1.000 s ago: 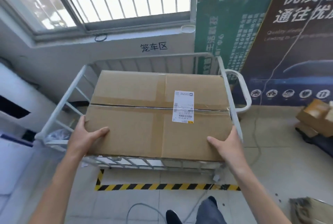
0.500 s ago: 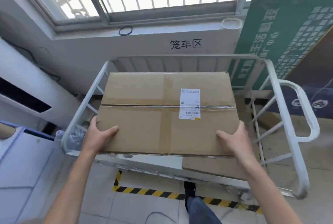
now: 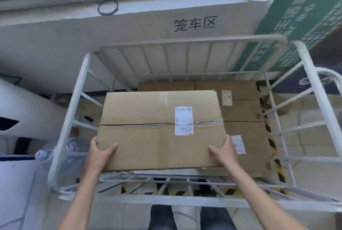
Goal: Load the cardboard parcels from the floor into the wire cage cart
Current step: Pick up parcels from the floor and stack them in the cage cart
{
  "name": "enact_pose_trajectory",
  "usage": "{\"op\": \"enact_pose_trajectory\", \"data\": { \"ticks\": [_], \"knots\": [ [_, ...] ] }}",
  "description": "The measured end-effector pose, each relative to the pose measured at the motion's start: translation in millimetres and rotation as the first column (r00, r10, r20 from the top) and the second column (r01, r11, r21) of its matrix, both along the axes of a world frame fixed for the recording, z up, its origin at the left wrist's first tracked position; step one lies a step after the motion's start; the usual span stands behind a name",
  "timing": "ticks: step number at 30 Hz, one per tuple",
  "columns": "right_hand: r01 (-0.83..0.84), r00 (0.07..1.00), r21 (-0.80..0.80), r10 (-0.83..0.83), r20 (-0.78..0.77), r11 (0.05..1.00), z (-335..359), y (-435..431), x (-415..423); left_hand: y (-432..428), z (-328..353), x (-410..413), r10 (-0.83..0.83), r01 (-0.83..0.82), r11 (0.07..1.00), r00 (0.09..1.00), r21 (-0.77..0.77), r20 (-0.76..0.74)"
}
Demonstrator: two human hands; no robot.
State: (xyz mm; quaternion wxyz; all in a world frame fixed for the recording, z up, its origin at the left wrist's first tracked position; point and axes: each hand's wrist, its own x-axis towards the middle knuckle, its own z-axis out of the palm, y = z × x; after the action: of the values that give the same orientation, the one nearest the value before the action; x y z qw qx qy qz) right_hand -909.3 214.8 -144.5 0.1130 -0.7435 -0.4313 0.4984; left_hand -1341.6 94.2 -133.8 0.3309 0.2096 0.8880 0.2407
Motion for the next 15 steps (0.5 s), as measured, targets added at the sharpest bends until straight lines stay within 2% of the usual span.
{"op": "enact_pose_trajectory", "data": {
  "ticks": [3, 8, 15],
  "knots": [
    [0.068, 0.998, -0.078, -0.067, 0.015, 0.995, -45, -16, -31, 13, -53, -33, -0.037, 0.041, 0.997, 0.998, -0.064, 0.052],
    [0.084, 0.992, -0.141, -0.069, 0.109, 0.986, -123, -30, -74, 21, -134, -68, 0.007, 0.004, 0.979, 0.999, -0.203, 0.051],
    [0.068, 0.984, -0.204, -0.032, 0.175, 0.977, -233, -13, -92, 36, -245, -81, 0.044, -0.019, 0.969, 0.994, -0.246, 0.100]
  ]
}}
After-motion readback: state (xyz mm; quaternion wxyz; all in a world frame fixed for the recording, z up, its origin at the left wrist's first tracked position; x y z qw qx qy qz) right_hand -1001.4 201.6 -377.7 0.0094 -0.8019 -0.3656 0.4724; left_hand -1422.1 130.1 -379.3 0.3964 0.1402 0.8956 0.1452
